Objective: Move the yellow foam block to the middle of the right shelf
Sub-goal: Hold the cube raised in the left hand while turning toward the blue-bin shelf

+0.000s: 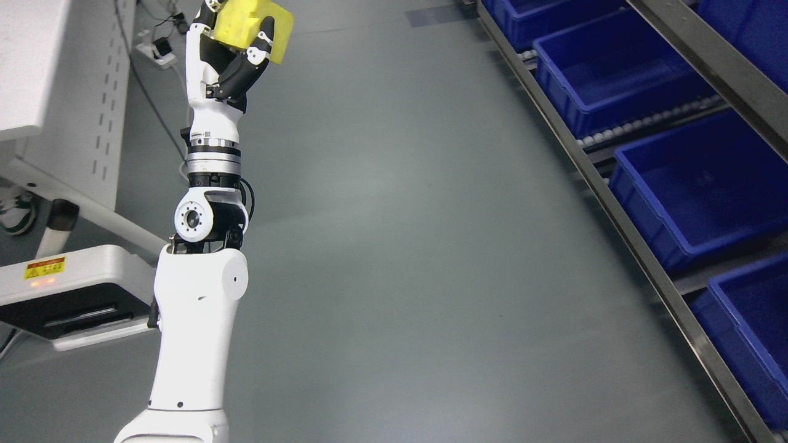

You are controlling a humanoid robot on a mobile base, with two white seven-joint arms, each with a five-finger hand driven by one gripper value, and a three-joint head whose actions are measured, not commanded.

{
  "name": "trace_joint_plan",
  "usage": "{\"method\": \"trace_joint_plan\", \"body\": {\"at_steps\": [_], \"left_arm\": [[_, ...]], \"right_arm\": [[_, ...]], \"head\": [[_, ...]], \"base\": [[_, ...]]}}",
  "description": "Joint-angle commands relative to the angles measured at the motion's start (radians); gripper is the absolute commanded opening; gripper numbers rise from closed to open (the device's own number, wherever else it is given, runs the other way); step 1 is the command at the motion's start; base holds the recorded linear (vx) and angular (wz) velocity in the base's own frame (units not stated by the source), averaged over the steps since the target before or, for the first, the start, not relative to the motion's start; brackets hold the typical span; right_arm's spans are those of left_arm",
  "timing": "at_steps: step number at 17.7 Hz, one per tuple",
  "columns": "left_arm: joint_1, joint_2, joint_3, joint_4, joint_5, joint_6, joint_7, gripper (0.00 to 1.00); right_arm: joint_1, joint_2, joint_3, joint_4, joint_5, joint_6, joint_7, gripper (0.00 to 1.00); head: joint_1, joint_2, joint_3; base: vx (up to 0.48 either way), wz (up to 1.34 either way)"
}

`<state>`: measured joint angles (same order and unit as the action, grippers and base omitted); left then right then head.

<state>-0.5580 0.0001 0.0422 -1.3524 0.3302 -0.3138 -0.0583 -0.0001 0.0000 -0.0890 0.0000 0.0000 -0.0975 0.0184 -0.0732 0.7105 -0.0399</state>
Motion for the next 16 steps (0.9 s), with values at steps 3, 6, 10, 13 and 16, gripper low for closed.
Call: {"method": "trace_joint_plan", "body": {"at_steps": [3,6,10,13,16], "left_arm": [[-0.003,0.020,0.034,-0.030,0.000,0.001,0.000,0.26],[-0.003,0.021,0.045,-0.030,0.000,0.002,0.000,0.26],[-0.003,0.023,0.048,-0.030,0.000,0.002,0.000,0.26],[-0.003,0.023,0.050,-0.030,0.000,0.002,0.000,0.26],[-0.003,0.021,0.048,-0.030,0.000,0.002,-0.002,0.26]], "right_arm": [[-0.003,-0.017,0.000,-0.017,0.000,0.001,0.000,1.00],[-0.001,-0.017,0.000,-0.017,0.000,0.001,0.000,1.00],[-0.001,-0.017,0.000,-0.017,0.000,-0.001,0.000,1.00],[-0.001,-0.017,0.000,-0.017,0.000,0.001,0.000,1.00],[-0.001,-0.017,0.000,-0.017,0.000,0.001,0.000,1.00]], "head": [[0.0000,0.000,0.000],[0.0000,0.000,0.000],[0.0000,0.000,0.000],[0.0000,0.000,0.000],[0.0000,0.000,0.000]], "base": [[0.227,0.60],[0.273,0.43],[0.338,0.25],[0.389,0.06],[0.459,-0.01]]}}
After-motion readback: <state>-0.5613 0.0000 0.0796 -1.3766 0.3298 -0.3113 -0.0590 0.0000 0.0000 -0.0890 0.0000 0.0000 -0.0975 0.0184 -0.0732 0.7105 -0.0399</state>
